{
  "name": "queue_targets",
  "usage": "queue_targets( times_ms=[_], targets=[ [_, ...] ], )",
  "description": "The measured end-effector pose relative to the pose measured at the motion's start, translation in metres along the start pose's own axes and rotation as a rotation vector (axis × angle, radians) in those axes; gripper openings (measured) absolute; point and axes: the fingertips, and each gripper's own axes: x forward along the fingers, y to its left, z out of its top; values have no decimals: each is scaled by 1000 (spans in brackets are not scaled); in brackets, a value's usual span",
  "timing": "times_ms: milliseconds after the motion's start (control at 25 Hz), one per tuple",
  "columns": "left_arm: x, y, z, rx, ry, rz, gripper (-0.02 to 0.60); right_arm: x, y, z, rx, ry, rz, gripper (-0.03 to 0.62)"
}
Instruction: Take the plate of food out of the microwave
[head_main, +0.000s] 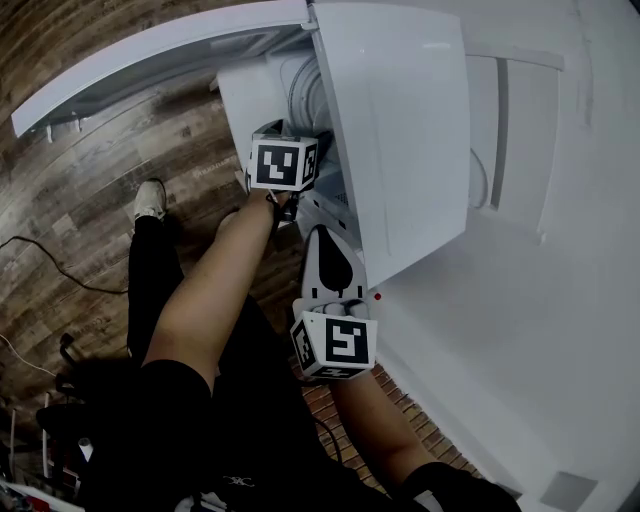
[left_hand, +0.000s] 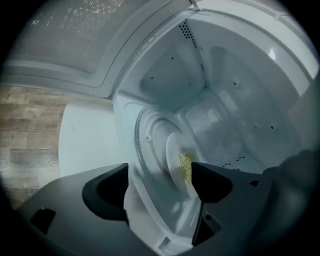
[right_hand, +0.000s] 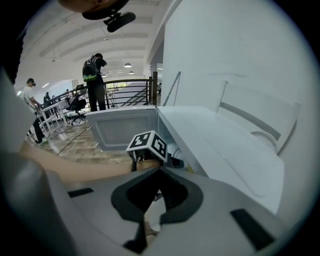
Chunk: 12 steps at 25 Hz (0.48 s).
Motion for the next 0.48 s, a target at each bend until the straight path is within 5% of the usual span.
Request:
queue_targets(
  times_ms=[240, 480],
  targets=[
    [15, 14, -6, 83, 48, 167, 380, -4, -3, -2, 7, -6, 11, 11],
    [7, 21, -19, -3, 83, 111, 345, -4, -4, -5, 14, -9, 23, 9]
  ],
)
